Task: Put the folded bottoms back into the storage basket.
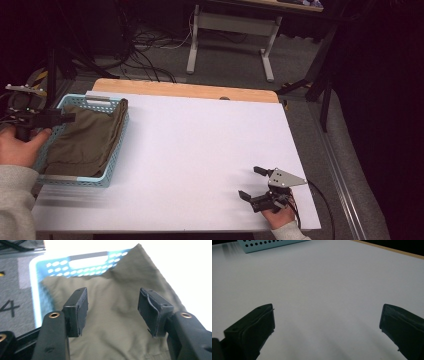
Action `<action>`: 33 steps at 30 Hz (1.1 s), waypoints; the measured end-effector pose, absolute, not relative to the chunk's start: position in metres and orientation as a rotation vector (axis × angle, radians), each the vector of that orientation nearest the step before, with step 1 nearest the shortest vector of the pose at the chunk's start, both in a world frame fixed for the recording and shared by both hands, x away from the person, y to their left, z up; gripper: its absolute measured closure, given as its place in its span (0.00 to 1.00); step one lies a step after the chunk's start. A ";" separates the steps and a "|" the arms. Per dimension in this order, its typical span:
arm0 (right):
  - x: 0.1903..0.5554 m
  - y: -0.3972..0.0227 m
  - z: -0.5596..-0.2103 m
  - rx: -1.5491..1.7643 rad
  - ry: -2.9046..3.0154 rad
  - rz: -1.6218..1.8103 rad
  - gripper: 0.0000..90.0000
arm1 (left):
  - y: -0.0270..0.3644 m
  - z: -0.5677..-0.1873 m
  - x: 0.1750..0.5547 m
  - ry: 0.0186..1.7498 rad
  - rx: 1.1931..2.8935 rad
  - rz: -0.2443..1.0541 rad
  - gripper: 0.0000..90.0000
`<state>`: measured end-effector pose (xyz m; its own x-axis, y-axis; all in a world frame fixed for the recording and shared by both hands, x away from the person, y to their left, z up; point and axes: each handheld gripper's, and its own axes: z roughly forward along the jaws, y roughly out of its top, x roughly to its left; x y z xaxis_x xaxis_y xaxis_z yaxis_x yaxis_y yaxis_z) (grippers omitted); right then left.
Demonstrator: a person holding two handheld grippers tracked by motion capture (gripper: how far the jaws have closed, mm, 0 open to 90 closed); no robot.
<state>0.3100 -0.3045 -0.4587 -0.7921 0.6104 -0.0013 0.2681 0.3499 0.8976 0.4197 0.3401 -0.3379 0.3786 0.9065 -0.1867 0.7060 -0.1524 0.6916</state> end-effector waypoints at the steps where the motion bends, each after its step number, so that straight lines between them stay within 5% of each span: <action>1: 0.310 -0.304 -0.459 0.774 2.282 1.419 0.01 | 0.335 -0.336 0.419 1.371 1.928 0.356 0.45; 33: 0.310 -0.305 -0.458 0.769 2.284 1.432 0.01 | 0.225 -0.373 0.443 1.267 2.101 0.219 0.47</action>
